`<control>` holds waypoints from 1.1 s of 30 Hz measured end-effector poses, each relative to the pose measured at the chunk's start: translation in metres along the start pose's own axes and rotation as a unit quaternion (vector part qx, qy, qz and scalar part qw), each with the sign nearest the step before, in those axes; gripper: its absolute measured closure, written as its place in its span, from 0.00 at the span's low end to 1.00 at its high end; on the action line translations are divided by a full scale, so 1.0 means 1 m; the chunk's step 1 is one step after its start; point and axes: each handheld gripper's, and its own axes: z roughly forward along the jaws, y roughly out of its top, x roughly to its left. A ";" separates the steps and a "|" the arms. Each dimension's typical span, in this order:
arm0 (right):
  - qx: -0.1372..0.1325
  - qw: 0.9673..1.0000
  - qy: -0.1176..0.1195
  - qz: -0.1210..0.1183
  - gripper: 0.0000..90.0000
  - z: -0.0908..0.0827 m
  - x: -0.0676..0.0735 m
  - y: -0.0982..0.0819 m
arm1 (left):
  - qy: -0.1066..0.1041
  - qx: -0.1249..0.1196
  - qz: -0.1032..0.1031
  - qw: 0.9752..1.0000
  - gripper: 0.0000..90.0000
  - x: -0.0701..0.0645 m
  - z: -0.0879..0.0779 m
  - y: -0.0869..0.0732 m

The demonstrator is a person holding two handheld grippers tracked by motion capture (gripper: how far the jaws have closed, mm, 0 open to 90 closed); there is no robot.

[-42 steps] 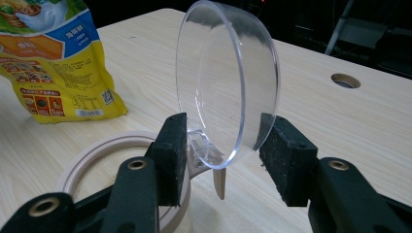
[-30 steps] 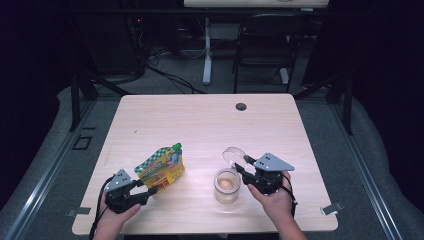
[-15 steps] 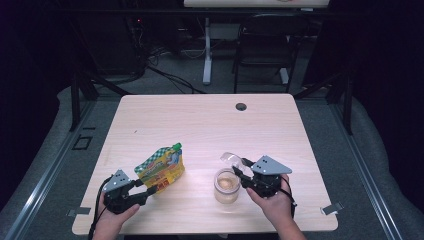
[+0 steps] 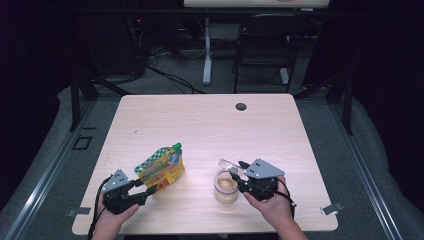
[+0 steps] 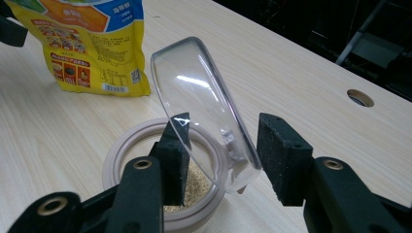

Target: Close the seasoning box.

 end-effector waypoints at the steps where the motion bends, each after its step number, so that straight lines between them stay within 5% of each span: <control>1: 0.002 1.000 0.001 -0.004 0.61 0.000 0.001 0.000 | -0.001 0.000 0.002 1.000 0.54 0.000 0.000 0.000; 10: 0.005 1.000 -0.004 -0.025 0.57 -0.002 0.007 -0.002 | -0.002 0.004 0.005 1.000 0.54 -0.001 0.001 0.000; 33: 0.004 1.000 -0.002 -0.020 0.46 -0.004 0.015 -0.013 | -0.003 0.006 0.006 1.000 0.54 -0.001 0.003 0.000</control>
